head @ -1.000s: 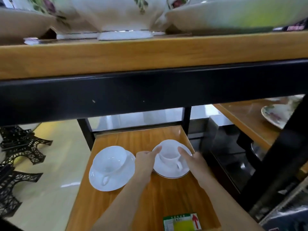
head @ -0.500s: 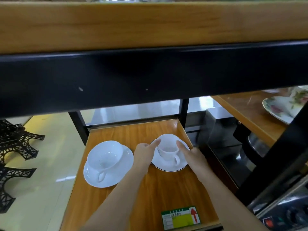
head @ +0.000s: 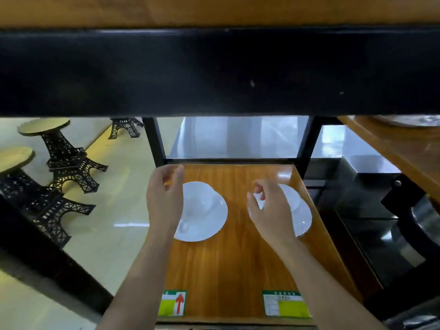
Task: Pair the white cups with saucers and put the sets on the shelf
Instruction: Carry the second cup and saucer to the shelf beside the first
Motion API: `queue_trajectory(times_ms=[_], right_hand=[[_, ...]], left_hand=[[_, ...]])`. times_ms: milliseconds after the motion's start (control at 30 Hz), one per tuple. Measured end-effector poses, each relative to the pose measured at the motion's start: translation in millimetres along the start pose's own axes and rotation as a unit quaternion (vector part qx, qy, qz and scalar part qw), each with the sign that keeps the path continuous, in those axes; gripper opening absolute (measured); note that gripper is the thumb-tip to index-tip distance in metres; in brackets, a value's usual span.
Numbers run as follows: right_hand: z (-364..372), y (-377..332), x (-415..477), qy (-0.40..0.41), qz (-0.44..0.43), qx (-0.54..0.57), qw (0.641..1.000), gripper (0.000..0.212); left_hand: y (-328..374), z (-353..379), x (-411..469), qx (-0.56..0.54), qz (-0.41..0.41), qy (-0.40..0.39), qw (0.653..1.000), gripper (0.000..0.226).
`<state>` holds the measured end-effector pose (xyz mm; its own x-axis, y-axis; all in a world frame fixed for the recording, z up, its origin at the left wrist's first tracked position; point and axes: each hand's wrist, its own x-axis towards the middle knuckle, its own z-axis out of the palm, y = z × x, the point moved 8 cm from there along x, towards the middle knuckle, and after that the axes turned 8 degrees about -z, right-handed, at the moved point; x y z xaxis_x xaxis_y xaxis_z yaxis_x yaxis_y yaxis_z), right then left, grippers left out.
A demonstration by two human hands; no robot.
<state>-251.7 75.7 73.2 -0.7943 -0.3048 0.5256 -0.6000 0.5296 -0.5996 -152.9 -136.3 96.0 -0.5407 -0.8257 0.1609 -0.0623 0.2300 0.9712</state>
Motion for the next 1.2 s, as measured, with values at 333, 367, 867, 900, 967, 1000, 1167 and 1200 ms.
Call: queue_trajectory(times_ms=[333,367,867,900,967,1000,1167,1200], right_hand=[[92,-13,-31,-0.244,0.113,0.204,0.942,0.059],[96,-13,-33,-0.256,0.12,0.219,0.934,0.061],[106,-14,-32,-0.273,0.156,0.249,0.916,0.07],[106,-14,-32,-0.272,0.155,0.256,0.915,0.071],[106,-15,-32,-0.269,0.148,0.268,0.913,0.071],[105,-16,-32,-0.266,0.143,0.273,0.913,0.072],[68,-12,-16,-0.14,0.104,0.218,0.96,0.064],[53,-12,-11,-0.092,0.091,0.204,0.97,0.058]], left_hand=[[-70,0,-3,-0.064,-0.235,-0.13,0.961,0.052],[-70,0,-4,-0.055,-0.229,-0.134,0.963,0.049],[-67,0,-4,0.02,-0.204,-0.139,0.969,0.06],[-66,0,-4,0.024,-0.2,-0.144,0.969,0.06],[-66,0,-5,0.029,-0.198,-0.156,0.967,0.059],[-66,-1,-5,0.03,-0.196,-0.161,0.967,0.058],[-40,-10,-7,0.05,-0.108,-0.097,0.988,0.05],[-30,-10,-9,0.051,-0.079,-0.075,0.993,0.052]])
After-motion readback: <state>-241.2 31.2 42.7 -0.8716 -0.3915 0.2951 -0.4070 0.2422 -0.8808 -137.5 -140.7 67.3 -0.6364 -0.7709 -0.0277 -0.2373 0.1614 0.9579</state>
